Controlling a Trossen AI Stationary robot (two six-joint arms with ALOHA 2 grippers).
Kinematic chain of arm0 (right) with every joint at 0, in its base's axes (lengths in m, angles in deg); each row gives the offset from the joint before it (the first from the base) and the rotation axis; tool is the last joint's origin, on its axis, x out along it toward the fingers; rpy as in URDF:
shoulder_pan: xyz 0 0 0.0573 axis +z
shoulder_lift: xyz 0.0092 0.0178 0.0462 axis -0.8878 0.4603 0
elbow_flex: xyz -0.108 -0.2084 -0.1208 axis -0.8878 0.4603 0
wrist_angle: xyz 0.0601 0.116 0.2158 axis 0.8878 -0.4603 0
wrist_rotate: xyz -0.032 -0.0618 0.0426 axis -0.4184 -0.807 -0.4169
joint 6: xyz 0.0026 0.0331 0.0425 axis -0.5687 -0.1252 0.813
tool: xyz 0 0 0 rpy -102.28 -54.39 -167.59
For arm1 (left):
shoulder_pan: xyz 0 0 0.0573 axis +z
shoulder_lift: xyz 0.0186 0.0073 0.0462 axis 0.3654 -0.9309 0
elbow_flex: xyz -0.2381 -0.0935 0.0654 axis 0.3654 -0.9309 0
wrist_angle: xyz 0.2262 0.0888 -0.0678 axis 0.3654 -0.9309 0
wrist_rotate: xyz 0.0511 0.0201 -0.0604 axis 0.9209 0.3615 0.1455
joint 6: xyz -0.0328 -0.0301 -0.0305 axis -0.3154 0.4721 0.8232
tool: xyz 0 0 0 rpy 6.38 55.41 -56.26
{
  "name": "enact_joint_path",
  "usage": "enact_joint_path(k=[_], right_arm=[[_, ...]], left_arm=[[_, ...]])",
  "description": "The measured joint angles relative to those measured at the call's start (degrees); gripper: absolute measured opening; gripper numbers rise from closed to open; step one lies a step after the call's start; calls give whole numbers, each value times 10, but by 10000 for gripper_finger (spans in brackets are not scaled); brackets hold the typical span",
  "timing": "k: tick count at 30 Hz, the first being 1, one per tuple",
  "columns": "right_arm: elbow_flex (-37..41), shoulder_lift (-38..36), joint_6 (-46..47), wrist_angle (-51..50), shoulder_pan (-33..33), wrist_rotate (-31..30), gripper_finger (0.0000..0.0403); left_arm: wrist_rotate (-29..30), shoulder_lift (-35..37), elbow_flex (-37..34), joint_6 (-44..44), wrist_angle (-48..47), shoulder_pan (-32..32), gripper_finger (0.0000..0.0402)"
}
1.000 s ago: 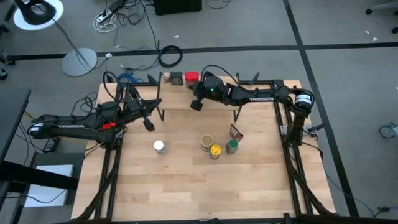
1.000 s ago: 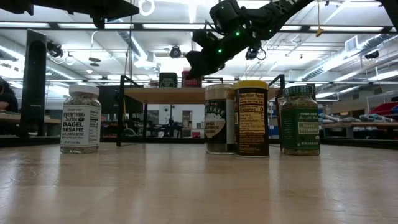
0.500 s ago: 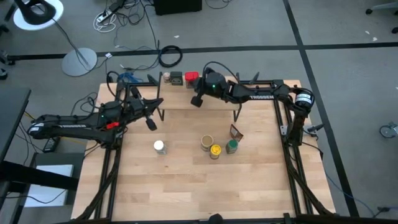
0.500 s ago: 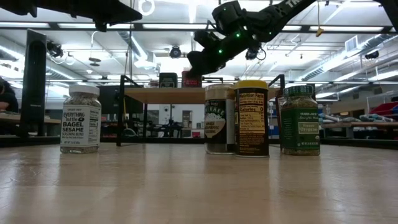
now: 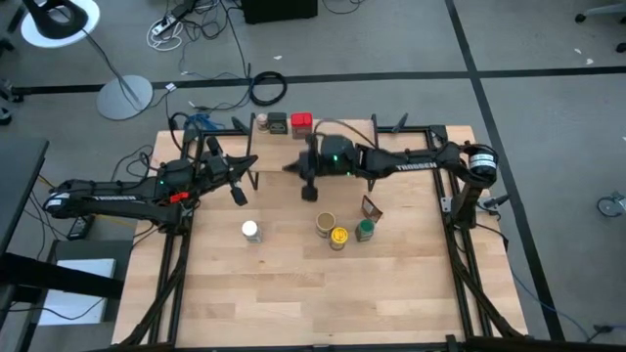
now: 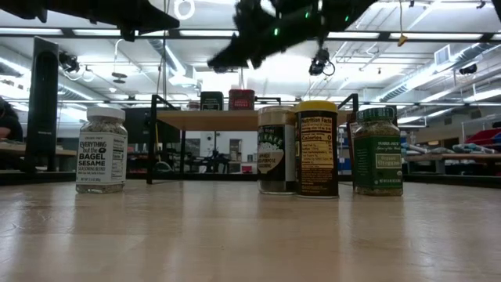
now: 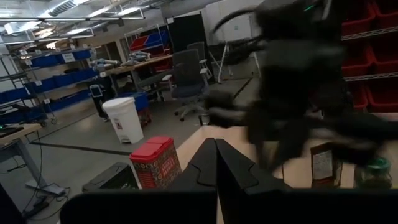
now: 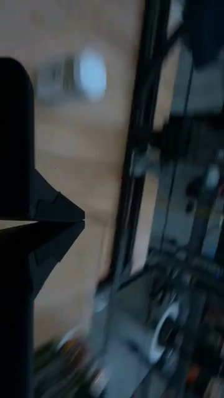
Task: Shelf spices
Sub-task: Put the white seasoning bottle on the shelf
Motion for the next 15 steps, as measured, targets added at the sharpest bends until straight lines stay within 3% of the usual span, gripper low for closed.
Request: enact_joint_path(k=[5, 10, 15], right_arm=[[0, -31, -36, -65, 64, -14, 1], [0, -61, -1, -166, 112, -48, 1], [0, -85, 21, -196, 154, -51, 9]], left_arm=[[-2, 0, 0, -17, -24, 0, 0], [-17, 0, 0, -29, -72, 0, 0], [-55, -2, 30, -31, -166, 0, 2]])
